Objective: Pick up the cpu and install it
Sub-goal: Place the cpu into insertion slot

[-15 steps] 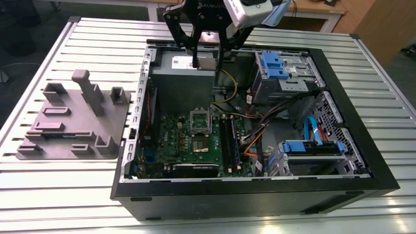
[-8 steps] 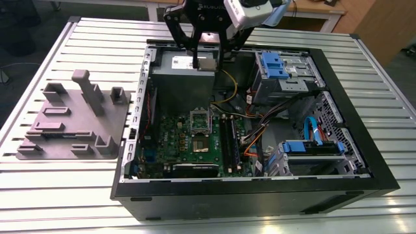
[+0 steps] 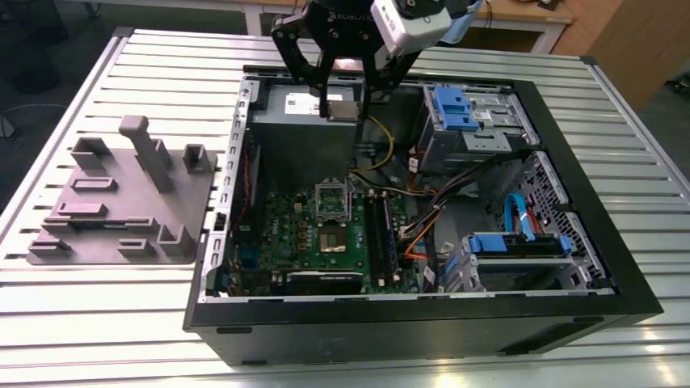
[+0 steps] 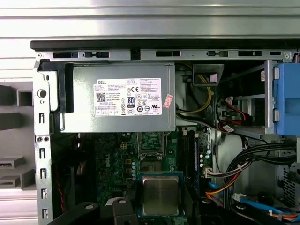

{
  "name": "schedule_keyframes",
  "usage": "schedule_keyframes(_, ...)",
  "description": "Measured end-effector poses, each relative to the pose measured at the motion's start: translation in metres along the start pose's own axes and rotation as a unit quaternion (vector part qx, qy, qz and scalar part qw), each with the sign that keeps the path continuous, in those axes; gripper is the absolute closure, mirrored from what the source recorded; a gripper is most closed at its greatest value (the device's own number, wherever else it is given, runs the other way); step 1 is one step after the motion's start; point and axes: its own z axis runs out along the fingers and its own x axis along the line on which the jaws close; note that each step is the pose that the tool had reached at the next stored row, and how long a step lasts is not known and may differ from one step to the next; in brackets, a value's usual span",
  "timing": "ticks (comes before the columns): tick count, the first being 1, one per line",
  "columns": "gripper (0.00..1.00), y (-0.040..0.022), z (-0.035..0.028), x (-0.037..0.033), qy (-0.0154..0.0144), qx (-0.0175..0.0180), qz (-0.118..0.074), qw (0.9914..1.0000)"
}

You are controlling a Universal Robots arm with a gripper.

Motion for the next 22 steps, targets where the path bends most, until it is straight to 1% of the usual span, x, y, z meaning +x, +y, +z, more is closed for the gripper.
schedule_keyframes(14,0.53,-0.0001,0.0007,0.0008,-0.0001,-0.0001,0.000,1.00000)
schedule_keyframes(16,0.53,-0.0001,0.0023,0.0015,-0.0001,-0.0003,0.000,1.00000)
schedule_keyframes(17,0.53,-0.0003,0.0035,0.0015,0.0003,-0.0001,0.000,1.00000)
schedule_keyframes(18,0.53,-0.0014,0.0046,0.0015,0.0009,0.0000,0.000,1.00000)
schedule_keyframes(20,0.53,-0.0064,0.0077,0.0014,0.0016,-0.0002,0.000,1.00000)
schedule_keyframes(22,0.53,-0.0088,0.0115,0.0013,0.0025,-0.0002,0.000,1.00000)
